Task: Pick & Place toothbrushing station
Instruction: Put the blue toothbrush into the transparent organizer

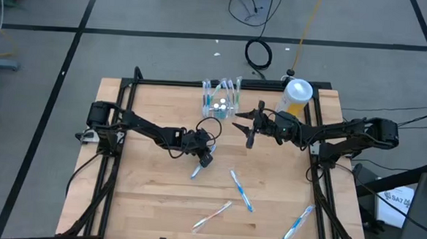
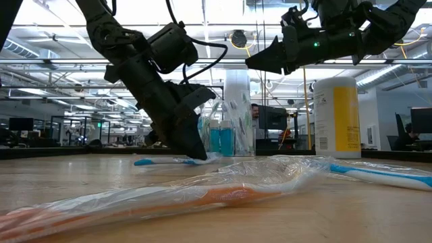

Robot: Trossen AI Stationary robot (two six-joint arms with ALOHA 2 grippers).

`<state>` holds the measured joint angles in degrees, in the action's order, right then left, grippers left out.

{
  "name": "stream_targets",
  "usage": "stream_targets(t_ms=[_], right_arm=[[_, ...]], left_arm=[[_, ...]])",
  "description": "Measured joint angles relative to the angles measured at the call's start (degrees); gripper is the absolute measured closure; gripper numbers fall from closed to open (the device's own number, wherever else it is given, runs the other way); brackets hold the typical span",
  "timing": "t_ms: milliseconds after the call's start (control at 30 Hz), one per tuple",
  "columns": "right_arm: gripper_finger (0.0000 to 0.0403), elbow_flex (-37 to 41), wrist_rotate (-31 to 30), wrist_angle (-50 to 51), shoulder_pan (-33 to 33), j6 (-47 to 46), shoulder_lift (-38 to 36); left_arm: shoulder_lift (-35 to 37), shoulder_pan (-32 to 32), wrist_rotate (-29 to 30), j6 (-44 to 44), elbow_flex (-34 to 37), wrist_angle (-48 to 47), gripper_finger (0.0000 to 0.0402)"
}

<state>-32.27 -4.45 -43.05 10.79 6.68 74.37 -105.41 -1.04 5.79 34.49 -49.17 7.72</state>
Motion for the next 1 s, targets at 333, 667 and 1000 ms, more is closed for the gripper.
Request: stream_targets(t_ms=[333, 667, 1000], right_arm=[[0.0236, 0.0, 0.0, 0.0, 0.0, 0.0, 0.0], [0.0236, 0.0, -0.1, 0.0, 0.0, 0.2, 0.0], [0.0236, 0.0, -0.2, 0.0, 0.0, 0.2, 0.0]], left_arm=[[0.2, 0.0, 0.2, -4.0, 0.1, 2.5, 0.0397], [5.2, 0.4, 2.9, -8.2, 0.1, 3.1, 0.0397], [14.0, 0.0, 9.8, -15.1, 0.1, 4.6, 0.0398]])
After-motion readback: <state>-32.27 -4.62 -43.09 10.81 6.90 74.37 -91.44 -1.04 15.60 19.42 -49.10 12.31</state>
